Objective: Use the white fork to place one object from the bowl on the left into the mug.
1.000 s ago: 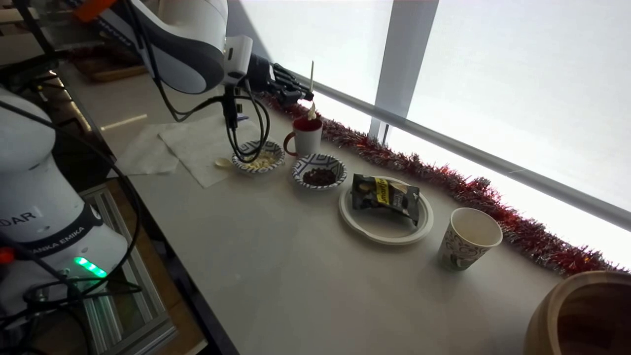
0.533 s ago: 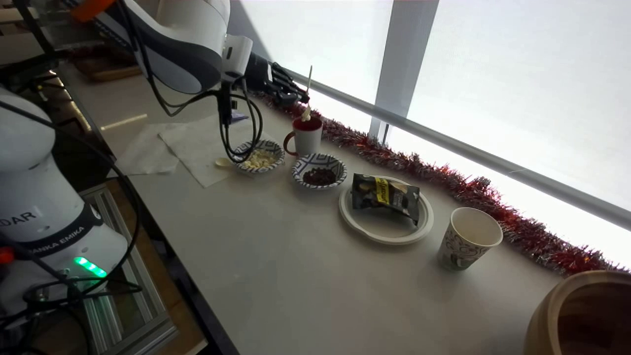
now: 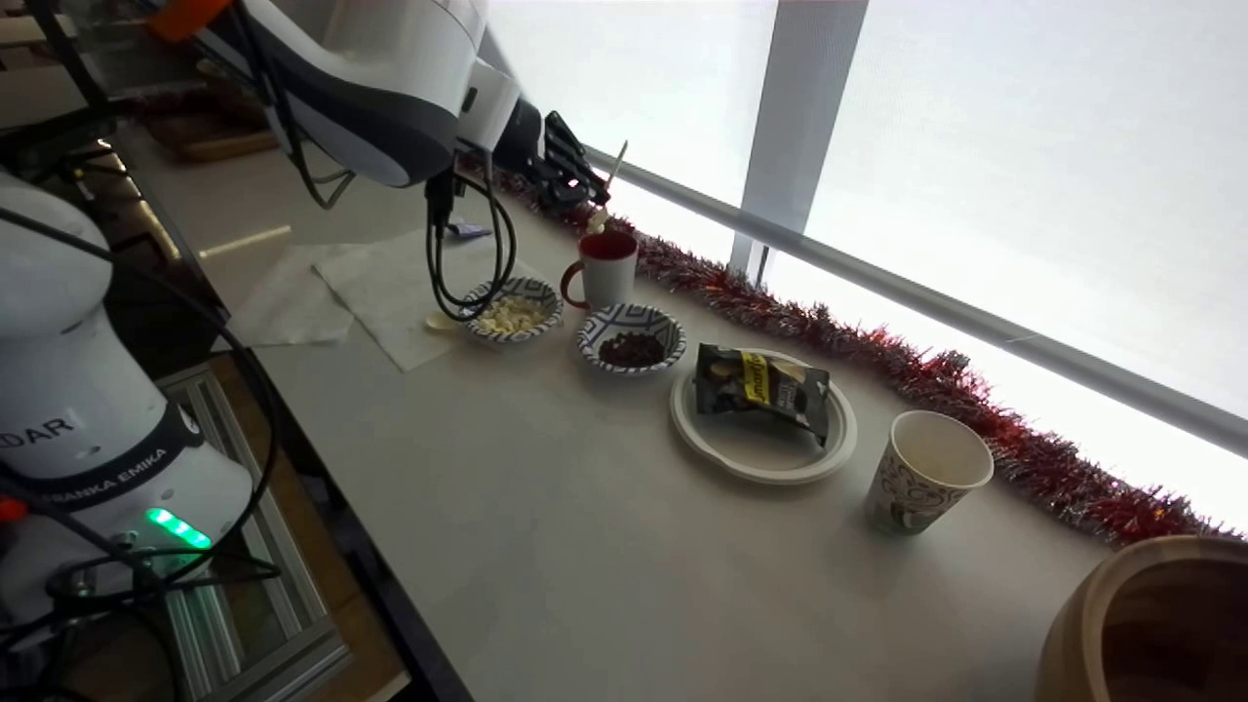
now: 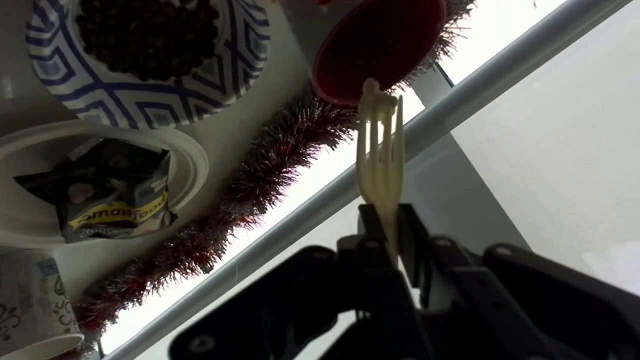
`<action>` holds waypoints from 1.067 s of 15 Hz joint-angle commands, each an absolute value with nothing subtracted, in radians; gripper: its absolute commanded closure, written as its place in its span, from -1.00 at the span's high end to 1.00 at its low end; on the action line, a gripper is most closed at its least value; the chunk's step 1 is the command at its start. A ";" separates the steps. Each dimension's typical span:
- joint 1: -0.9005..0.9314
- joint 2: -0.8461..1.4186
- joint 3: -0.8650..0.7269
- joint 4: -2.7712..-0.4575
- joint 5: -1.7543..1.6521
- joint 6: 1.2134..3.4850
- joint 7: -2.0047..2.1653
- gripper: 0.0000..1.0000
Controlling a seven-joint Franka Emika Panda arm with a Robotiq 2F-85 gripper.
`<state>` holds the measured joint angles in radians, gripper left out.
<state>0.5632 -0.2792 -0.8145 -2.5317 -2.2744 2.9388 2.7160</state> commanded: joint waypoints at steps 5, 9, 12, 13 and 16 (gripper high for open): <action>0.747 -0.277 -1.061 -2.474 -2.137 3.044 2.716 -0.93; 0.882 -0.282 -1.219 -2.458 -2.115 3.072 2.738 -0.93; 0.998 -0.287 -1.350 -2.444 -2.107 3.071 2.755 -0.93; 1.041 -0.301 -1.399 -2.442 -2.101 3.069 2.747 -0.93; 1.177 -0.366 -1.549 -2.432 -2.108 3.040 2.741 -0.93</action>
